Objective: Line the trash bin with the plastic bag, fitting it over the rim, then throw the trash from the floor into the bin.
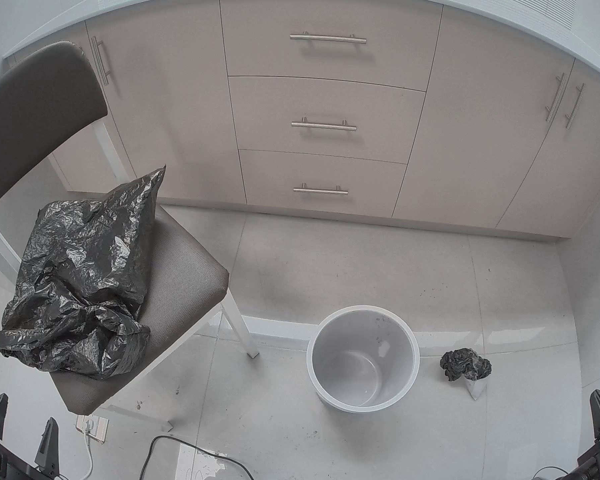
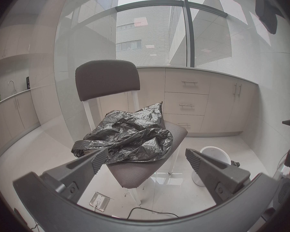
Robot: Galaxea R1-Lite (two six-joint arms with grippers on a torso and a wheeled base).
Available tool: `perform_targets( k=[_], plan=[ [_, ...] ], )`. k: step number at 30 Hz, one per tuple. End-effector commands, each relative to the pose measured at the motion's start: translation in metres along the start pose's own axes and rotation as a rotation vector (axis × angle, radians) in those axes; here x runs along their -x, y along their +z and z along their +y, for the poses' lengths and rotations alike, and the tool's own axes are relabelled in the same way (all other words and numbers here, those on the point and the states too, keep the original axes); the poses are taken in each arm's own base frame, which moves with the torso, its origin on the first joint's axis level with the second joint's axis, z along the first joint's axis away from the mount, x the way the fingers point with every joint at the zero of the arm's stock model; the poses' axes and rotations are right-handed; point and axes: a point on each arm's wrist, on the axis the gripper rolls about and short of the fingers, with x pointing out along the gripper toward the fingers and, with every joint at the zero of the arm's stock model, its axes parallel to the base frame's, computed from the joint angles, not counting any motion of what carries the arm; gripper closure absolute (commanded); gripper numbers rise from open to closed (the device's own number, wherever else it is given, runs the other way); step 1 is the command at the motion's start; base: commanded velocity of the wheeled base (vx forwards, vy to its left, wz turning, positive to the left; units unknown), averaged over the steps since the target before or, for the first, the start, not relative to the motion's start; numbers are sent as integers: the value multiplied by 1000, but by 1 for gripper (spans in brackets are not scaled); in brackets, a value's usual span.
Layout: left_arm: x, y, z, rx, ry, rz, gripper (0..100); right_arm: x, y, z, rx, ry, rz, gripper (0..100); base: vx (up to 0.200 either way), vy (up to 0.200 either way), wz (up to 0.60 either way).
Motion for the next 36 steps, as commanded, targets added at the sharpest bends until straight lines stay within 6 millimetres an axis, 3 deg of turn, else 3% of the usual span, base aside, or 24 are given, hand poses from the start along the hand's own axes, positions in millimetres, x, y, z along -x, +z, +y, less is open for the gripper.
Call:
perform_targets(
  k=[1, 23, 24, 25, 26, 28, 29, 31, 35, 36],
  plan=[
    [0, -5, 0, 8, 4, 0, 0, -1, -4, 0, 2, 0, 11, 100, 0, 0, 0],
    [0, -5, 0, -10, -10, -1, 0, 0, -4, 0, 5, -17, -3, 100, 0, 0, 0],
    [1, 0, 0, 2, -16, -19, 0, 4, 13, 0, -33, -8, -74, 100, 0, 0, 0],
    [4, 13, 0, 24, -28, -50, 0, 12, 43, 0, -102, 5, -175, 100, 0, 0, 0],
    [11, 48, 0, 87, -49, -128, 0, 26, 100, -1, -252, 41, -306, 100, 0, 0, 0],
    [10, 107, 0, 233, -100, -147, 0, 32, 186, -2, -463, 101, -366, 100, 0, 0, 0],
    [7, 122, 0, 243, -110, -140, 0, 31, 205, -1, -441, 101, -352, 100, 0, 0, 0],
    [-1, 139, -1, 228, -124, -122, 0, 19, 222, 0, -290, 108, -272, 100, 0, 0, 0],
    [-35, 139, -5, 107, -190, 31, 0, -34, 212, 4, -195, 217, -86, 100, 0, 0, 0],
    [-36, 139, -5, 103, -191, 38, 0, -36, 212, 4, -195, 223, -84, 100, 0, 0, 0]
  ],
)
